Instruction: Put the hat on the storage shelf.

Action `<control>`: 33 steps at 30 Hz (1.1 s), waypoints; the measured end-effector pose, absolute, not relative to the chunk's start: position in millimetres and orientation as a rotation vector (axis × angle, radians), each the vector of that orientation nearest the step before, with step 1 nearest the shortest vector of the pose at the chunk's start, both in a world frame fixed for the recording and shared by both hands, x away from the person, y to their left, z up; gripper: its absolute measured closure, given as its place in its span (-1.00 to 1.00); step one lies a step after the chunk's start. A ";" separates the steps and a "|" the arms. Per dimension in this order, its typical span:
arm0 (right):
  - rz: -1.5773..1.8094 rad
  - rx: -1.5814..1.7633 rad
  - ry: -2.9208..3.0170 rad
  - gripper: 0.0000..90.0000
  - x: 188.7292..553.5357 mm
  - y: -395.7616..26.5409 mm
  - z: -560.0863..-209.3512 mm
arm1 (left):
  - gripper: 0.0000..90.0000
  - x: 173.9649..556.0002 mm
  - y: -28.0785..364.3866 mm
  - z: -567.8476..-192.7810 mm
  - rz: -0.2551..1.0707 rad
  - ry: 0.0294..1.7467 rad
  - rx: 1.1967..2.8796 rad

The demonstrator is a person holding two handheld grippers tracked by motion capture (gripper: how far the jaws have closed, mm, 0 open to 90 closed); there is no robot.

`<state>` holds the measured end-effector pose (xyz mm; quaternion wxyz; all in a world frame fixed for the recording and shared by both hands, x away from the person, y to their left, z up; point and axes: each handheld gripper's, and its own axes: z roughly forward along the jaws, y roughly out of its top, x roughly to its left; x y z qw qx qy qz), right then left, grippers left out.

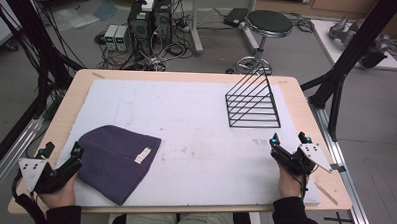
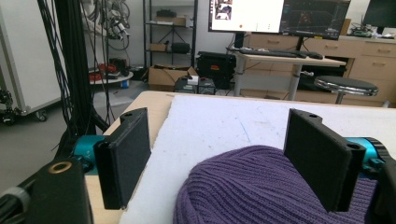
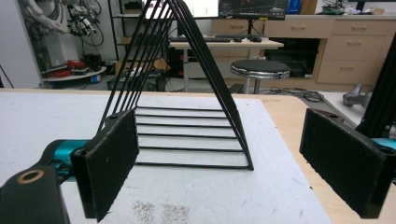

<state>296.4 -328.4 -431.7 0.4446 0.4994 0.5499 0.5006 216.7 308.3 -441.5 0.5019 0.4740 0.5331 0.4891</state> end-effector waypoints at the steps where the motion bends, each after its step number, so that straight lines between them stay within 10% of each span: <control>1: 1.238 1.238 1.367 -0.76 296.9 -328.7 -431.9 | -0.48 217.1 308.6 -441.8 1.179 1.290 1.148; 33: 1.238 1.237 1.389 -0.76 297.6 -329.1 -432.5 | -0.51 212.6 308.2 -432.1 1.217 1.290 1.161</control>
